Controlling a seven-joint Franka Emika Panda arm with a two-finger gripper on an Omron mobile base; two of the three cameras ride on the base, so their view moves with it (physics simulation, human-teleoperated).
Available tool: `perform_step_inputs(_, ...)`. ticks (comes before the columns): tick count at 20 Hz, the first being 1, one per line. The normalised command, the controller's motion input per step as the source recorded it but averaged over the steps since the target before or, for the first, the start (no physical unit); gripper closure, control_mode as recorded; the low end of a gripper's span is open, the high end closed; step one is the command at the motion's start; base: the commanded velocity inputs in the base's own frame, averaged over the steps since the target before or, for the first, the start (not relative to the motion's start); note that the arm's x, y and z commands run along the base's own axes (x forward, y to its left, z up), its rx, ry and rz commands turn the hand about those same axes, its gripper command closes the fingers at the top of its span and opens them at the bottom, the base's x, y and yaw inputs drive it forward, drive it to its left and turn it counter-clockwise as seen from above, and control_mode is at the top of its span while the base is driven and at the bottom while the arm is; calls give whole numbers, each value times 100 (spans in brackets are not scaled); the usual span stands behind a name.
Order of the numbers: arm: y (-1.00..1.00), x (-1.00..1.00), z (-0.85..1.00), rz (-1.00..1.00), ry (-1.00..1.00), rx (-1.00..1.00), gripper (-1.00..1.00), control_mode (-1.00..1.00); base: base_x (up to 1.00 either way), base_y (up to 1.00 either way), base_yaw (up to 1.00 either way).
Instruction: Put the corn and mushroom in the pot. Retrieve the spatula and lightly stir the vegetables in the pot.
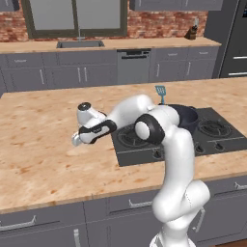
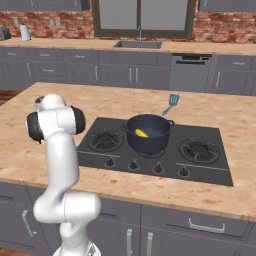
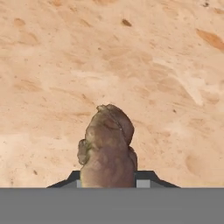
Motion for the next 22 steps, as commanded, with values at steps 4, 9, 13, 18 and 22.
perform_step_inputs(4, -25, -67, 59, 4, -1, 9, 100, -100, 0, 0, 0)
perform_step_inputs(9, -52, -74, 68, 5, 0, 8, 100, -100, 0, 0, 0)
perform_step_inputs(13, -60, -62, 66, 2, 0, 3, 100, -100, 0, 0, 0)
perform_step_inputs(18, -68, -38, 60, 0, 0, 0, 100, -100, 0, 0, 0)
perform_step_inputs(22, -72, -20, 53, -4, 0, -1, 100, -100, 0, 0, 0)
